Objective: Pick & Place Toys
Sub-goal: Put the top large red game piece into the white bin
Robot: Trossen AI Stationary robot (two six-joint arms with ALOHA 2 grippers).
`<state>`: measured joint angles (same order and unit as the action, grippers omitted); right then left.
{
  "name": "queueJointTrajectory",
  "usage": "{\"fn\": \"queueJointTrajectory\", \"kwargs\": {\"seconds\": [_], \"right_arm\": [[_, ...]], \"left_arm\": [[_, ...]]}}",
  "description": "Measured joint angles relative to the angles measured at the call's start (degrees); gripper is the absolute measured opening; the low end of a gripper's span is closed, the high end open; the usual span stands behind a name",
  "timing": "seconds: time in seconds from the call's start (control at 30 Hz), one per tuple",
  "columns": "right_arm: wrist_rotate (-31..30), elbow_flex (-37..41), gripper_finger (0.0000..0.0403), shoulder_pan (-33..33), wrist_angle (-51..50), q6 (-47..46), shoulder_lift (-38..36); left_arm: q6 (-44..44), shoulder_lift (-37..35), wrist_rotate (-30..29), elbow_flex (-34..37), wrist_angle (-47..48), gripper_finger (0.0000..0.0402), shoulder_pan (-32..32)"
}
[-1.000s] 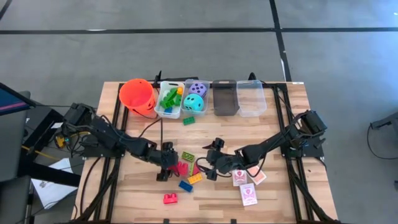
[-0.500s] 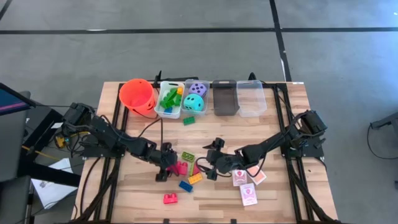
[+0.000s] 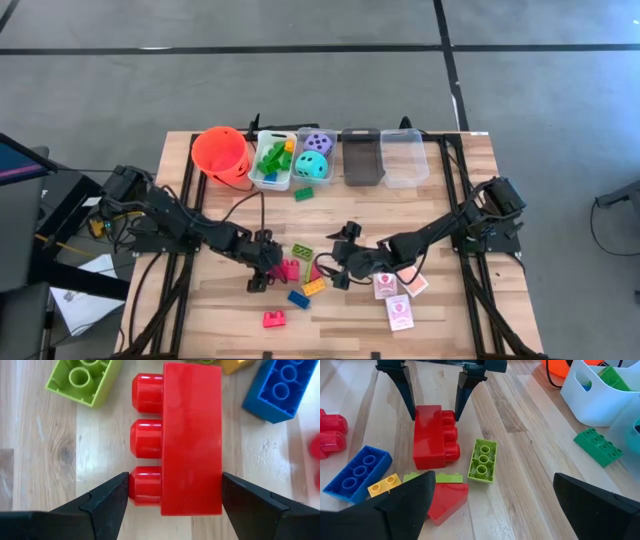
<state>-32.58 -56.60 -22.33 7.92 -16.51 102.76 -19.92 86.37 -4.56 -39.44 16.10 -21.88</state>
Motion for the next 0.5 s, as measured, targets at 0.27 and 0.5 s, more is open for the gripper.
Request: {"fn": "queueJointTrajectory", "kwargs": {"seconds": [0.27, 0.5], "right_arm": [[0.0, 0.0, 0.0397, -0.01, -0.21, 0.0, 0.0], [0.0, 0.0, 0.0397, -0.04, -0.22, -0.02, 0.0]], "left_arm": [[-3.47, 0.04, -1.11, 0.0, 0.7, 0.029, -0.3], [-6.02, 3.16, -2.7, 0.46, 0.39, 0.029, -0.56]]}}
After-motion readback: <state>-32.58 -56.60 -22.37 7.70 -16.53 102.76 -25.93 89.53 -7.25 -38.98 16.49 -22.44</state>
